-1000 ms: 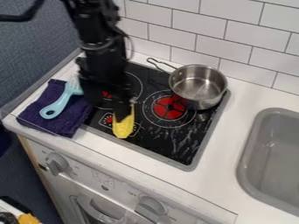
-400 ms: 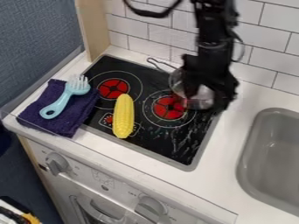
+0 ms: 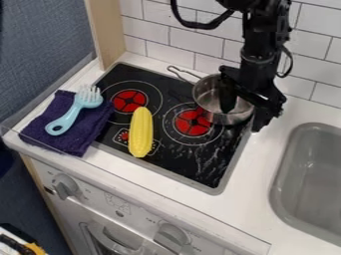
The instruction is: Moved the silver pan to the top left of stove
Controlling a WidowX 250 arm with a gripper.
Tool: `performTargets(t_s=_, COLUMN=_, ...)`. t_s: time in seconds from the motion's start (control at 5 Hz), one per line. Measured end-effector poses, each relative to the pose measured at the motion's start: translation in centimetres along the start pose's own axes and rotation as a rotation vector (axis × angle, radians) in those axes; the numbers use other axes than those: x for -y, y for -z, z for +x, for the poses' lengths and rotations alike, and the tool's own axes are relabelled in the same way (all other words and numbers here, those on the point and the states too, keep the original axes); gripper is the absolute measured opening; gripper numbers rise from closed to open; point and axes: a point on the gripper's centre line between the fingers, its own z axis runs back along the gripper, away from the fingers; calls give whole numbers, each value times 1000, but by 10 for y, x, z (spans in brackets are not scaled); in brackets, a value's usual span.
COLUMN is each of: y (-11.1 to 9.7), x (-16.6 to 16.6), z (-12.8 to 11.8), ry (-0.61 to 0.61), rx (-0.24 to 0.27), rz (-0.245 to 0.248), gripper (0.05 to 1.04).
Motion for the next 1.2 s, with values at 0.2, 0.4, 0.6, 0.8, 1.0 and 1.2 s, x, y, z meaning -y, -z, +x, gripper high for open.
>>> performTargets(t_s=0.2, y=3, x=0, z=3, ry=-6, rx=17, rz=-4, gripper=676)
performTargets(t_s=0.4, y=9, x=-1, z=-1, ry=-5, rx=23, rz=-13, gripper=393)
performTargets(t_s=0.6, y=9, x=-1, z=1, ry=-3, rx=32, rz=-14, gripper=172)
performTargets(t_s=0.8, y=8, x=-1, z=0, ry=9, rx=27, rz=-17, gripper=89)
performTargets(t_s=1.0, y=8, x=-5, z=-5, ry=23, rx=2, rz=-15, gripper=87)
performTargets(t_s=1.2, y=-17, x=-32, z=-10, ry=6, rx=24, rz=9, gripper=83)
